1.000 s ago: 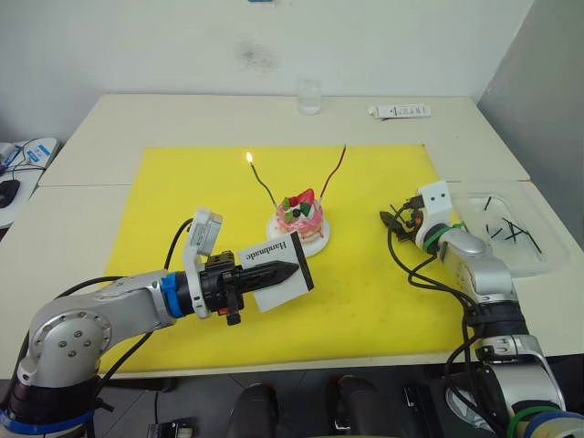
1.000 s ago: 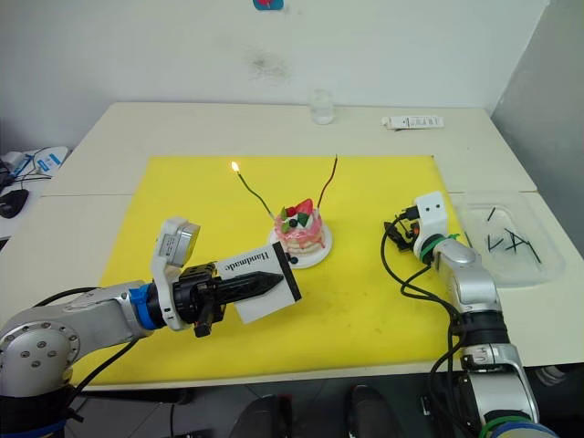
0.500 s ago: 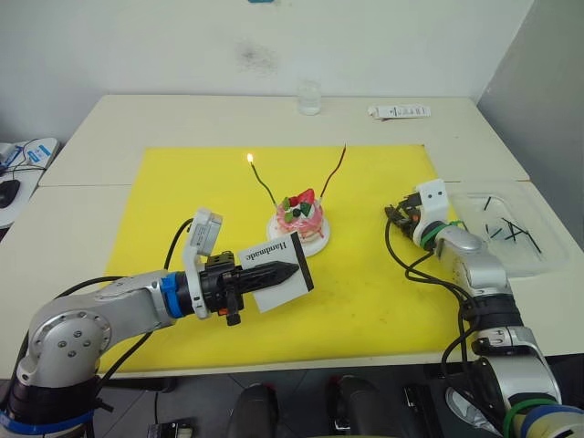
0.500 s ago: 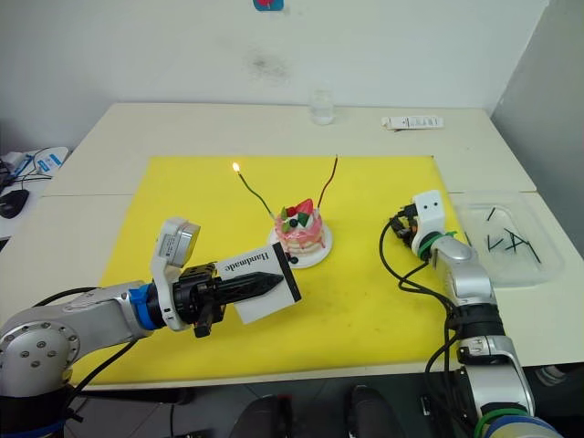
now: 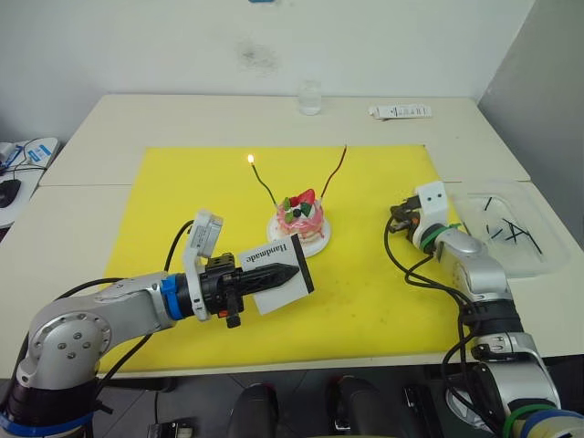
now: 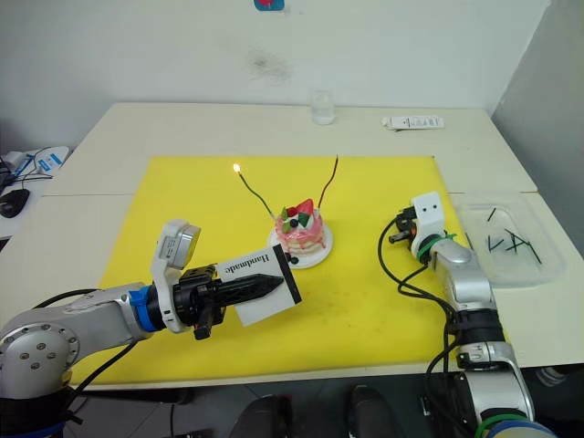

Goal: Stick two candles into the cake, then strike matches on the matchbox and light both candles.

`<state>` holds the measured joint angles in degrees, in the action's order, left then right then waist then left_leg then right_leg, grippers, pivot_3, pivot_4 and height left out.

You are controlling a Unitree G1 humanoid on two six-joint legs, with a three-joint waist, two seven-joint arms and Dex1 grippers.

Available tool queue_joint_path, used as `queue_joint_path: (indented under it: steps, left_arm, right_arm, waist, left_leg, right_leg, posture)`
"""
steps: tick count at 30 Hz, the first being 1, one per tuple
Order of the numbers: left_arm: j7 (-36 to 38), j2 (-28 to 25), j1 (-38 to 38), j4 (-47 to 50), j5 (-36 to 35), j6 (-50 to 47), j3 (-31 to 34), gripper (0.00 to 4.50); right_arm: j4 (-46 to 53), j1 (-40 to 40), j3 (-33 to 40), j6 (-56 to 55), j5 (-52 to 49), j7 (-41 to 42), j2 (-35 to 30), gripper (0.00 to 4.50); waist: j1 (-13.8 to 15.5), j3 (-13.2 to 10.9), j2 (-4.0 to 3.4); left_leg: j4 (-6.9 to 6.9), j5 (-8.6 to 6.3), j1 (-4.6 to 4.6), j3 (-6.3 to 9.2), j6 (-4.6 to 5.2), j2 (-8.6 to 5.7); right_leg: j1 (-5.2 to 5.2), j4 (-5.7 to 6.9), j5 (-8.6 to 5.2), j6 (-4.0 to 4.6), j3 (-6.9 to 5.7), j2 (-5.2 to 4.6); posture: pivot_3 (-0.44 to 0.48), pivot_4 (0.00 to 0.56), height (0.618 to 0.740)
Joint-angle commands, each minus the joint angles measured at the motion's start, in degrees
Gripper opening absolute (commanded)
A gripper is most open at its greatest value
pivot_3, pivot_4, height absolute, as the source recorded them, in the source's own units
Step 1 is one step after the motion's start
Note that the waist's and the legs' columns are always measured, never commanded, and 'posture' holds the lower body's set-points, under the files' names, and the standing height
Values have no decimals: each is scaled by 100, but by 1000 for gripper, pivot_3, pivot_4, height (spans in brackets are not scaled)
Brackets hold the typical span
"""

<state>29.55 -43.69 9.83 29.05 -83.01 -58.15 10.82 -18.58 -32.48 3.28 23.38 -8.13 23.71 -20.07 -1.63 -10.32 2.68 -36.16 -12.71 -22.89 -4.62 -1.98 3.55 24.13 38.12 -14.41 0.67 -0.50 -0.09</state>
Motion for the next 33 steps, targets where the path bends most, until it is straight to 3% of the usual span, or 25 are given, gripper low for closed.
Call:
queue_joint_path:
  steps: [1, 4, 8, 19, 22, 26, 27, 33]
  left_arm:
    - [99, -71, 62, 159, -68, 34, 21, 0]
    - [122, -97, 66, 142, -68, 23, 32, 0]
    - [131, -96, 88, 128, -59, 24, 17, 0]
    - [147, -113, 122, 101, -52, 17, 7, 0]
    - [137, -118, 109, 120, -66, 18, 18, 0]
    - [110, -83, 55, 153, -60, 37, 6, 0]
    - [100, -65, 42, 170, -54, 45, -8, 0]
    - [84, -31, 130, 125, -59, 48, -50, 0]
  right_arm:
    - [442, 115, 32, 186, -145, 205, -95, 54]
    - [663, 213, 72, 333, -163, 255, -166, 651]
    - [693, 292, 62, 397, -143, 243, -146, 1997]
    - [233, 85, 139, 162, -117, 63, -15, 1997]
    - [181, 85, 163, 152, -125, 8, 37, 1486]
    - [236, 157, 212, 137, -155, -42, 91, 175]
    - [249, 173, 239, 100, -174, -61, 117, 31]
    - [533, 224, 344, 97, -304, 29, 86, 31]
  waist:
    - [0, 0, 0]
    - [0, 0, 0]
    - [-7, 0, 0]
    - [-9, 0, -1]
    - [-11, 1, -1]
    - [-9, 1, -1]
    - [-9, 1, 0]
    - [-8, 1, -1]
  left_leg:
    - [0, 0, 0, 0, 0, 0]
    - [0, 0, 0, 0, 0, 1]
    - [0, 0, 1, -1, 0, 0]
    - [-2, 0, 4, -2, 0, 0]
    - [-4, 0, 7, -2, 0, 0]
    - [-6, 0, 7, -1, 0, 0]
    - [-6, 0, 7, -1, 0, 0]
    - [-6, 0, 6, -2, 0, 0]
  right_leg:
    - [0, 1, 0, 0, 0, 0]
    - [0, 0, 0, 0, 0, 0]
    - [1, 0, 0, 0, 1, 0]
    - [0, 5, 0, 0, 2, 1]
    - [-1, 10, 1, 1, 3, 1]
    - [-1, 14, 1, 1, 3, 1]
    - [-2, 13, 1, 1, 3, 1]
    - [-1, 12, 1, 1, 4, 1]
  posture:
    - [0, 150, 740]
    - [0, 150, 740]
    - [0, 150, 740]
    - [0, 150, 740]
    - [0, 150, 740]
    - [0, 150, 740]
    - [0, 150, 740]
    - [0, 150, 740]
